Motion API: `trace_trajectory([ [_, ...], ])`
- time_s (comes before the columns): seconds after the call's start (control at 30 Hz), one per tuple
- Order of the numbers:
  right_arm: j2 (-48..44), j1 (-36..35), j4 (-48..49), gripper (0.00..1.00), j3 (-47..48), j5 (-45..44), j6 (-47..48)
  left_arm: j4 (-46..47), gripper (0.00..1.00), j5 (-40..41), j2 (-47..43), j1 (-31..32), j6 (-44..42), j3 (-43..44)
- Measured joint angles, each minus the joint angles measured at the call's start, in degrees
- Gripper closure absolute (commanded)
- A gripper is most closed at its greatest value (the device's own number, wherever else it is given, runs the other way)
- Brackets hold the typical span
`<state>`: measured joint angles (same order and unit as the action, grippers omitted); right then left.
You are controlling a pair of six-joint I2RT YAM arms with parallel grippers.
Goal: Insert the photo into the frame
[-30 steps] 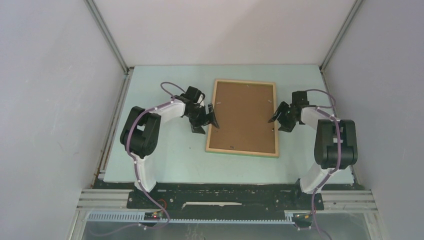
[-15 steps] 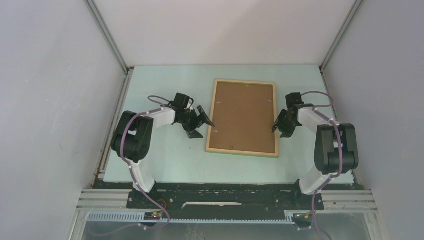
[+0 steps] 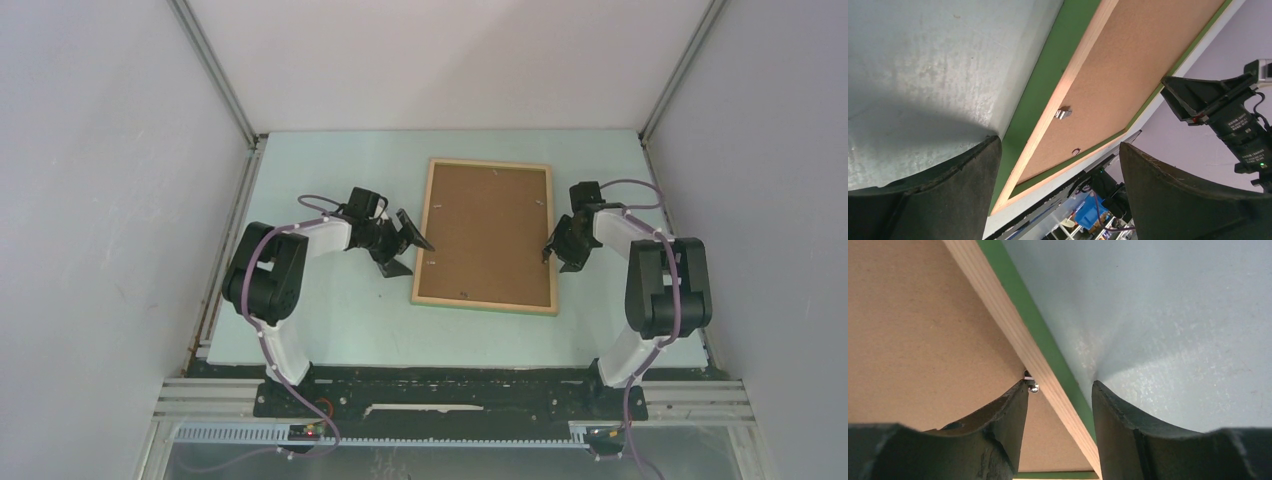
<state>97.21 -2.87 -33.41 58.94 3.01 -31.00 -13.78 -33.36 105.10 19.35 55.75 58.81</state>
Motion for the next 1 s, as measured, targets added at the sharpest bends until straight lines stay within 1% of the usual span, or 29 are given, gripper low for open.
trace_trajectory([
  [0.27, 2.01, -0.37, -0.13, 0.53, 1.20, 0.04, -0.37, 1.16, 0.06, -0.11, 0.00, 0.00, 0.79, -0.02],
  [0.37, 2.19, -0.52, -0.04, 0.66, 1.51, 0.00, -0.37, 1.27, 0.05, -0.26, 0.00, 0.00, 0.83, -0.02],
  [0.43, 2.19, -0.50, -0.17, 0.72, 1.57, -0.20, -0.22, 1.27, 0.05, -0.33, 0.00, 0.00, 0.83, -0.02],
  [0.57, 2.16, -0.48, -0.15, 0.88, 1.66, -0.04, 0.28, 1.27, 0.05, -0.37, 0.00, 0.00, 0.83, -0.02],
  [0.63, 2.16, -0.46, -0.13, 0.99, 1.66, 0.04, 0.28, 1.27, 0.05, -0.39, 0.00, 0.00, 0.85, -0.02],
  [0.67, 2.16, -0.44, -0.11, 1.00, 1.66, 0.07, 0.28, 1.27, 0.05, -0.44, 0.00, 0.00, 0.85, -0.02],
  [0.83, 1.97, 0.07, 0.20, 1.00, 1.40, 1.05, 0.09, 1.29, 0.04, -0.50, 0.00, 0.00, 0.85, -0.02],
  [0.97, -0.37, 1.66, 3.13, 1.00, -2.01, 3.39, -1.84, 1.29, 0.03, -0.50, 0.00, -0.02, 0.83, -0.02],
  [1.0, -1.18, 1.79, 3.52, 0.89, -2.91, 3.61, -2.38, 1.29, 0.03, -0.50, 0.00, -0.02, 0.85, -0.02],
])
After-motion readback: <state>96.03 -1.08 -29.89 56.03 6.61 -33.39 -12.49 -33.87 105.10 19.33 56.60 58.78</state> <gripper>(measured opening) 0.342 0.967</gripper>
